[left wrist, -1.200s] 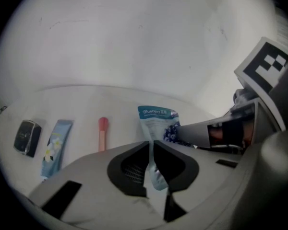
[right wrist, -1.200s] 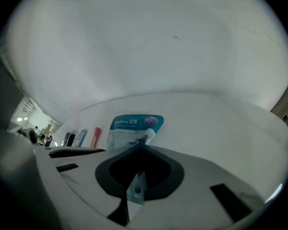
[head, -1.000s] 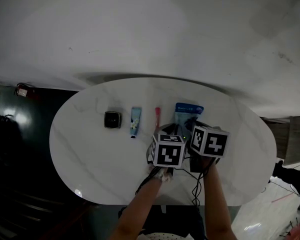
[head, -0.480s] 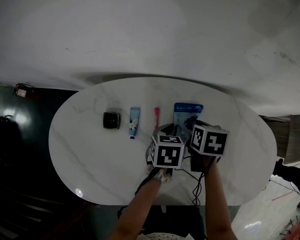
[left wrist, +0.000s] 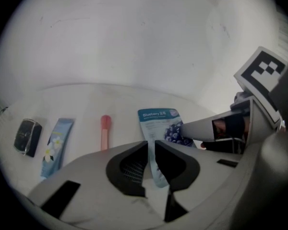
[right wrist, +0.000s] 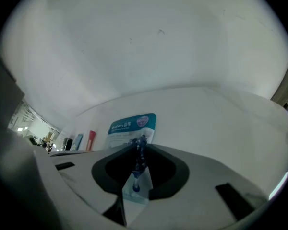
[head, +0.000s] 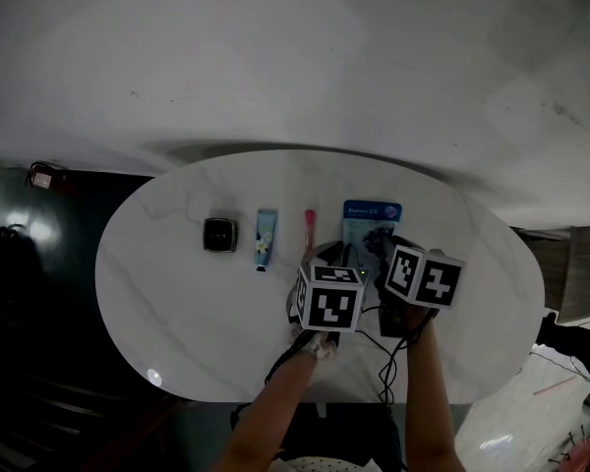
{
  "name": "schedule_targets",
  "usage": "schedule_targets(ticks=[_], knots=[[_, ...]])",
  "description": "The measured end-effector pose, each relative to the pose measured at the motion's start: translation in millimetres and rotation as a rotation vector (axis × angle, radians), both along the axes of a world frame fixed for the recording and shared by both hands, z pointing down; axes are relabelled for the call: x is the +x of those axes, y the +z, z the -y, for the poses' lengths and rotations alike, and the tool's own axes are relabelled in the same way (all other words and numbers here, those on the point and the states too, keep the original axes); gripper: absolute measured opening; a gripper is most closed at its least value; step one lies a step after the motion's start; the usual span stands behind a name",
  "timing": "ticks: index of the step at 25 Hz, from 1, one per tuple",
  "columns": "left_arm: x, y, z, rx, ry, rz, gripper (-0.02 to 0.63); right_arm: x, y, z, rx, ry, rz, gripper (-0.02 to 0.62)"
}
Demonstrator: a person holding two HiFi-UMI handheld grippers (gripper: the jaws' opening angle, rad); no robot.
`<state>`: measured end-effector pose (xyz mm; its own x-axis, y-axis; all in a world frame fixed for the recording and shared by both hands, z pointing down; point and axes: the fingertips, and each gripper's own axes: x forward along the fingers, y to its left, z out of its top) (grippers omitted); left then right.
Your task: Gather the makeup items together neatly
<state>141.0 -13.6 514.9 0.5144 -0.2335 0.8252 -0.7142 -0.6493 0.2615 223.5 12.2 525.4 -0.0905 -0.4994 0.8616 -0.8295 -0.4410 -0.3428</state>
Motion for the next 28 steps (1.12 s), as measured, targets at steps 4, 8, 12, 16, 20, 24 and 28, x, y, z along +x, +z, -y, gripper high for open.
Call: schedule_targets(ticks=[4, 8, 12, 16, 20, 24, 28], knots=[[0, -2, 0, 0.004, 0.003, -0.005, 0.083, 3, -4, 0, 0.021, 0.015, 0.001, 0.11], [1, -3, -2, 0.009, 0.009, -0.007, 0.083, 5, -9, -3, 0.037, 0.028, -0.006, 0.147], [4, -10, -3, 0.027, 0.016, -0.015, 0.083, 11, -17, -8, 0.055, 0.055, -0.03, 0.147], [5, -18, -4, 0.051, 0.024, -0.023, 0.083, 15, -25, -14, 0.073, 0.08, -0.036, 0.147], [2, -26, -7, 0.071, 0.029, -0.03, 0.083, 17, -31, -24, 0.085, 0.105, -0.022, 0.147], [-2, -35, -9, 0.092, 0.037, -0.043, 0.083, 9, -41, -31, 0.115, 0.101, 0.01, 0.144], [-7, -47, -11, 0.108, 0.024, -0.07, 0.083, -5, -54, -32, 0.169, 0.068, 0.016, 0.137]])
